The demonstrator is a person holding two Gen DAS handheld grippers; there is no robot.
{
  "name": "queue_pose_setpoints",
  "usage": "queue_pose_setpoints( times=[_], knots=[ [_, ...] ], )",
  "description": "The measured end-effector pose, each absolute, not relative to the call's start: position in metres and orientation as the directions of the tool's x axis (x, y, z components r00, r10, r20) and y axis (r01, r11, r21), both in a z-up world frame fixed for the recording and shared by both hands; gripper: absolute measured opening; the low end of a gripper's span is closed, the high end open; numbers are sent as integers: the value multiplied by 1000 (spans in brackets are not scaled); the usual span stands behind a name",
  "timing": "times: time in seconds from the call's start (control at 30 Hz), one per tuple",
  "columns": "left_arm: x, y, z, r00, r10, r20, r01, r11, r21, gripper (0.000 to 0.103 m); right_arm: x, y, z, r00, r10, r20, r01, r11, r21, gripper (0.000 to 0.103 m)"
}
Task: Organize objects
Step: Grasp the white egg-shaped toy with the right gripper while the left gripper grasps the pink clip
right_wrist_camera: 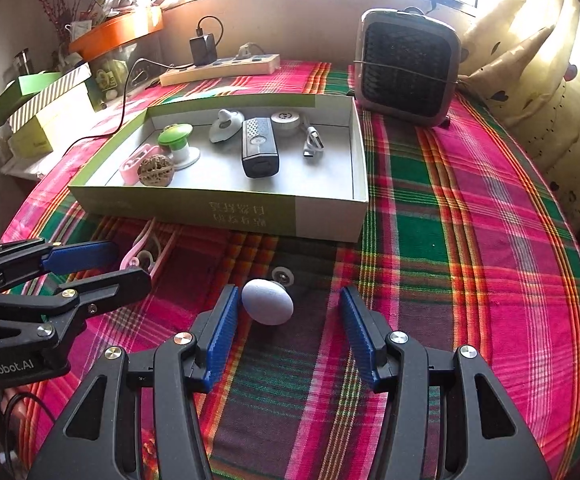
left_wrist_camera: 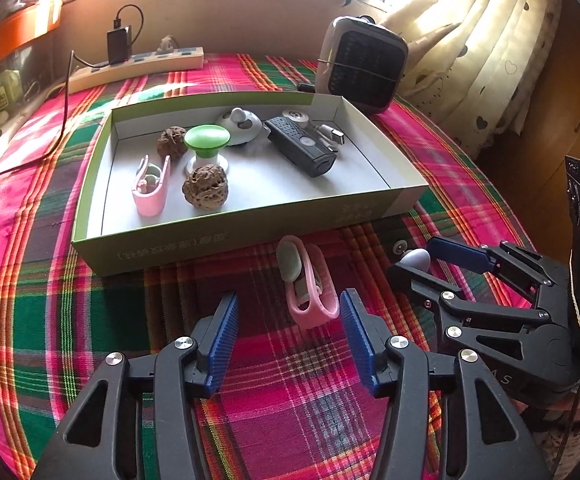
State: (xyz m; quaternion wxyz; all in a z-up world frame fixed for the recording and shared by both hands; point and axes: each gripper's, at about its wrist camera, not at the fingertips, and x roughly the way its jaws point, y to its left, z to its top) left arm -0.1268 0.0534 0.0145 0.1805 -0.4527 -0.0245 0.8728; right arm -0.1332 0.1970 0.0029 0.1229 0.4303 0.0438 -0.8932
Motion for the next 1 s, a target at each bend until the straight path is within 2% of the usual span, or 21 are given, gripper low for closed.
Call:
queue_pose_setpoints(
  times=[0.63, 1.0],
  knots=[
    [-135, 62, 14, -539, 288, -791, -301, -944, -138, 48, -137, 200, 3, -603, -150, -783, 253, -967, -10, 52],
    [-135, 58, 14, -556, 251, -793, -278, -955, -107, 27, -136, 201, 3, -605, -145, -783, 253, -967, -17, 52]
  ],
)
